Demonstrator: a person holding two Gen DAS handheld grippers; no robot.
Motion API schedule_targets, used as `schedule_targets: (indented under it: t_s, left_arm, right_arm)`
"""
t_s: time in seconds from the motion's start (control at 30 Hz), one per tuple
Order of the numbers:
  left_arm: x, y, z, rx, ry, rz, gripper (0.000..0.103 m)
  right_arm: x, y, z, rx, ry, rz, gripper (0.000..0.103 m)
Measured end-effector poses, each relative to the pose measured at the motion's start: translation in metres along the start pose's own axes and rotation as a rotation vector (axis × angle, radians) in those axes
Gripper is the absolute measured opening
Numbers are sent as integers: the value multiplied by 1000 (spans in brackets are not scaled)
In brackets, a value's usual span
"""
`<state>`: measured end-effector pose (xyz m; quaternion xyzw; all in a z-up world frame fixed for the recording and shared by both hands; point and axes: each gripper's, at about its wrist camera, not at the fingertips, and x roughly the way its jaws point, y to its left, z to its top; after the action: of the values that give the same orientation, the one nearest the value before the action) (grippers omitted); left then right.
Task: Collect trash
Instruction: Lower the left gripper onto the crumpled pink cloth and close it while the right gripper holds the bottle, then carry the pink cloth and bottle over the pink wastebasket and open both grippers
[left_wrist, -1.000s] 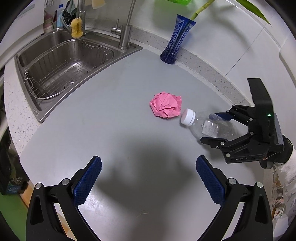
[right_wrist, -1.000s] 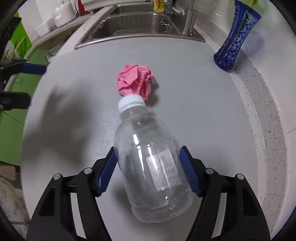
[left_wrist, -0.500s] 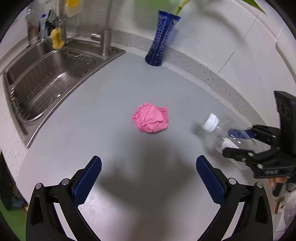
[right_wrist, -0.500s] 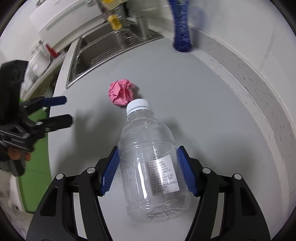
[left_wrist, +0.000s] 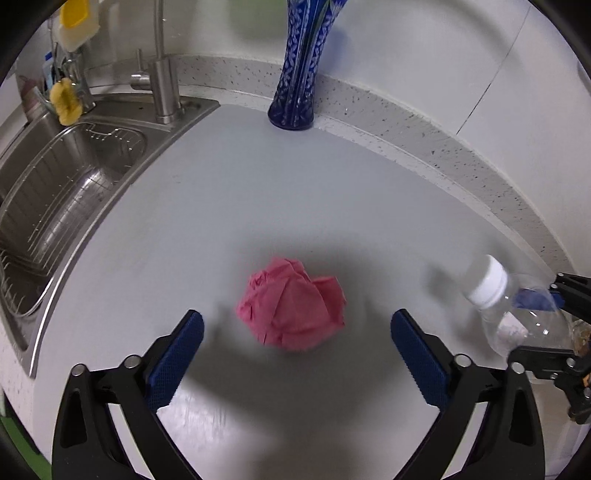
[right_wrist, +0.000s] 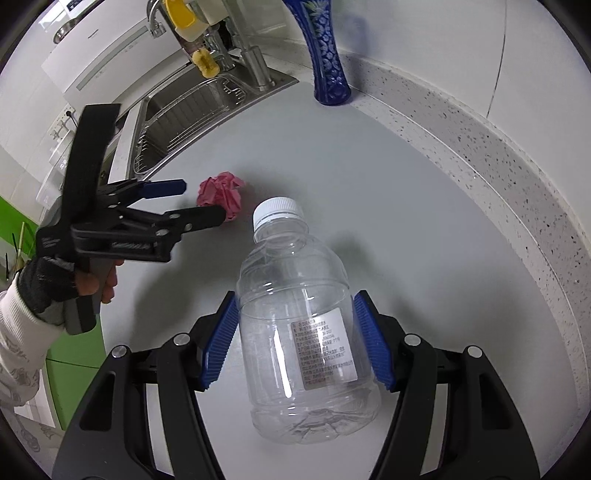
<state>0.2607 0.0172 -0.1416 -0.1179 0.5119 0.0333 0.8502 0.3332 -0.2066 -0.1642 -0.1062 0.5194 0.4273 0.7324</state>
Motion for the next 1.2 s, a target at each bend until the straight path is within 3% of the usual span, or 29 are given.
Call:
schedule_targets:
  t_s: [0.03,0.1,0.33,0.5,0.7,0.93,1.2]
  left_arm:
    - [5,0,1,5,10,-1,72]
    - [9,-1,2,18,15,19,57]
    - [-4,0,0,17,2,16,37]
    - [-41,-5,-13,-3,-39,32,37]
    - [-107,-4,-61,-59,-96,80,37]
    - [-186,31,-160,-208,-128,175,37]
    - [-266,77,-282,-396,-164,284,37]
  right_arm:
    - [-1,-2,-2,3,0,-1,64]
    - [0,-4,-1,6,0,-1,64]
    - [-11,-2,-4,0,-23,-2,64]
    - [-27,18,-10,-40,-57,14,64]
    - [-40,59,-24,-129,-81,69,64]
    - [-40,147,-43,-297,-76,158,64]
    - [-29,284,-80,-503,-64,257,63]
